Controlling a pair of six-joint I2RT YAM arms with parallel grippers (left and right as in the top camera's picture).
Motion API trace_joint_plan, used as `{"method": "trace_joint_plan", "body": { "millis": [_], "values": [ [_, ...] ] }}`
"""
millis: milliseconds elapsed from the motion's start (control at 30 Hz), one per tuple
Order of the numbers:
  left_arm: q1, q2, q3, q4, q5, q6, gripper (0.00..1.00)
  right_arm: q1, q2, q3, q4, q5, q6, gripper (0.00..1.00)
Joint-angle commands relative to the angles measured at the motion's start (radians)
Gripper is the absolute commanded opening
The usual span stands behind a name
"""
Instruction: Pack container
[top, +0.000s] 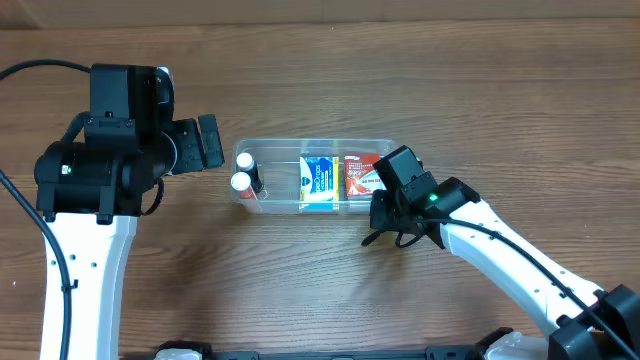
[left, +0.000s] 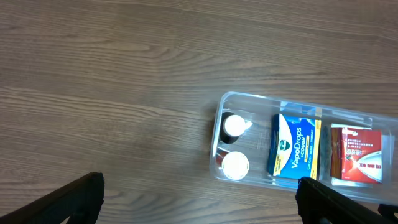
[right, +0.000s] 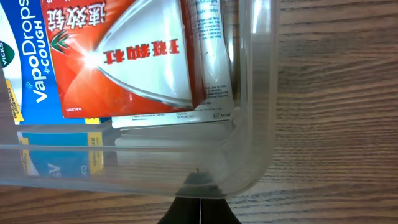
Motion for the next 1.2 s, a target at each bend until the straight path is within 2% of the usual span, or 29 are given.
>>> {"method": "trace_joint_plan", "body": {
  "millis": [0,467,633,667,700,733,767,800,867,1000,1067,1167],
  "values": [
    [0.005,0.008,0.018,0.001,-0.013,-0.004,1.00,0.005,0.003,-0.004,0.014,0.041,0.004,0.04],
    [0.005,0.008,0.018,0.000,-0.013,-0.003,1.00,0.005,0.000,-0.004,-0.006,0.008,0.004,0.04],
    [0.005,0.008,0.018,0.001,-0.013,-0.003,1.00,0.002,-0.084,0.034,-0.021,0.029,-0.008,0.05],
    [0.005,0.008,0.018,0.001,-0.013,-0.003,1.00,0.000,-0.123,0.060,-0.021,0.080,-0.009,0.09],
    [0.005,0.008,0.018,0.001,-0.014,-0.003,1.00,-0.003,-0.146,0.077,-0.018,0.120,-0.013,0.20],
    [0.005,0.008,0.018,0.001,-0.015,-0.003,1.00,-0.005,-0.161,0.088,-0.012,0.152,-0.014,0.47],
    [0.005,0.008,0.018,0.001,-0.023,-0.003,1.00,-0.011,-0.189,0.106,0.012,0.228,-0.015,0.85],
    [0.005,0.008,0.018,0.000,-0.025,-0.003,1.00,-0.016,-0.211,0.117,0.040,0.291,-0.016,1.00],
    [0.005,0.008,0.018,0.001,-0.025,-0.003,1.00,-0.020,-0.241,0.129,0.090,0.359,-0.071,1.00],
    [0.005,0.008,0.018,0.008,-0.024,-0.003,1.00,-0.020,-0.274,0.130,0.139,0.370,-0.196,1.00],
    [0.005,0.008,0.018,0.002,-0.014,0.037,1.00,-0.020,-0.286,0.130,0.122,0.369,-0.184,1.00],
    [0.004,-0.016,0.018,-0.007,-0.013,0.039,1.00,-0.020,-0.329,0.130,0.063,0.386,-0.082,1.00]
  ]
}}
